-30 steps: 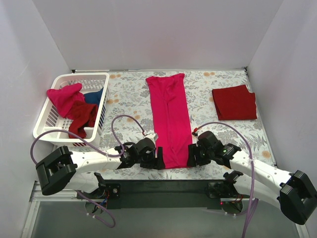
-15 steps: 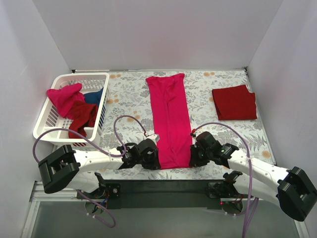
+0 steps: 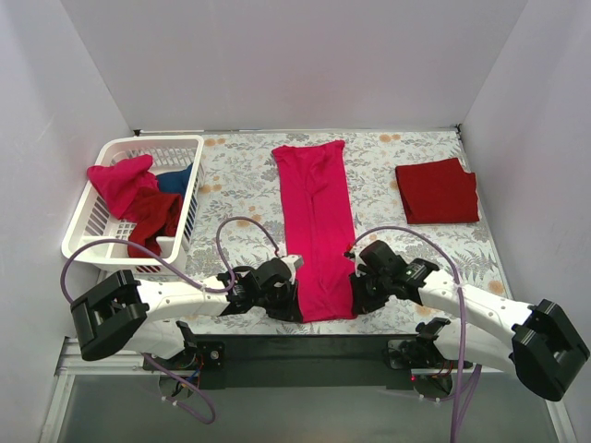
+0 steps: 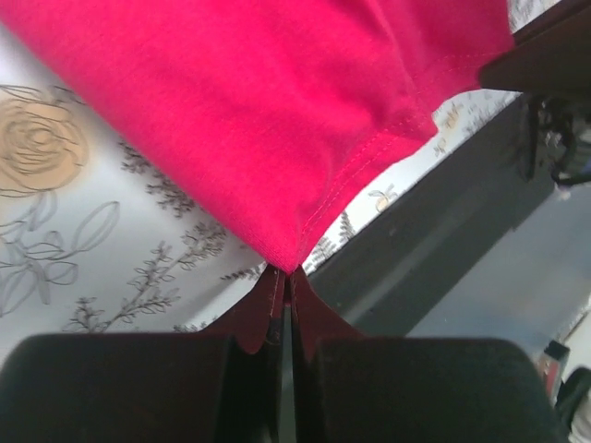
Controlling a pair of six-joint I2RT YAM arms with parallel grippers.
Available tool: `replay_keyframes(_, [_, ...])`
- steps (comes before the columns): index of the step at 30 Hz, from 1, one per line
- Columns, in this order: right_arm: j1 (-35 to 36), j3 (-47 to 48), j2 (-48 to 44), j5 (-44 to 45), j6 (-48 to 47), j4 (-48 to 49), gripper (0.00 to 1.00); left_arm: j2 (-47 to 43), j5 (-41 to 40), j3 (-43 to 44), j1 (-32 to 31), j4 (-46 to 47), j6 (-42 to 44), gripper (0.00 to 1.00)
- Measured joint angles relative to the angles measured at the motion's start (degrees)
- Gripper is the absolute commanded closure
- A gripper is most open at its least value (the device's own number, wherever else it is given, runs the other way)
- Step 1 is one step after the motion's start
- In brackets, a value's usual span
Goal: Fold and stack the t-shirts
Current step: Fold the tshirt
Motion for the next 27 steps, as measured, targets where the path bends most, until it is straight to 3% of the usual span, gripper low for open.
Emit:
replay_keyframes(6, [1.16, 1.62, 0.48, -3.63, -1.64, -4.04, 0.99, -1.68, 2.95, -0.24, 0.0, -0.15, -0.24, 1.0])
replay_keyframes(12, [1.2, 5.86, -3.34, -1.27, -0.94, -5.29, 0.99, -16.57, -3.52, -3.08, 0.42, 1.29, -3.58, 1.0])
replay_keyframes(15, [1.2, 7.87, -4.26, 1.4, -0.52, -4.22, 0.99, -19.52, -5.42, -4.68, 1.77, 4.57, -4.7, 1.0])
replay_keyframes(27, [-0.5, 13.51, 7.61, 16.09, -3.56, 5.44, 0.99, -9.31, -9.84, -6.95, 12.24, 17.03, -2.03, 1.0])
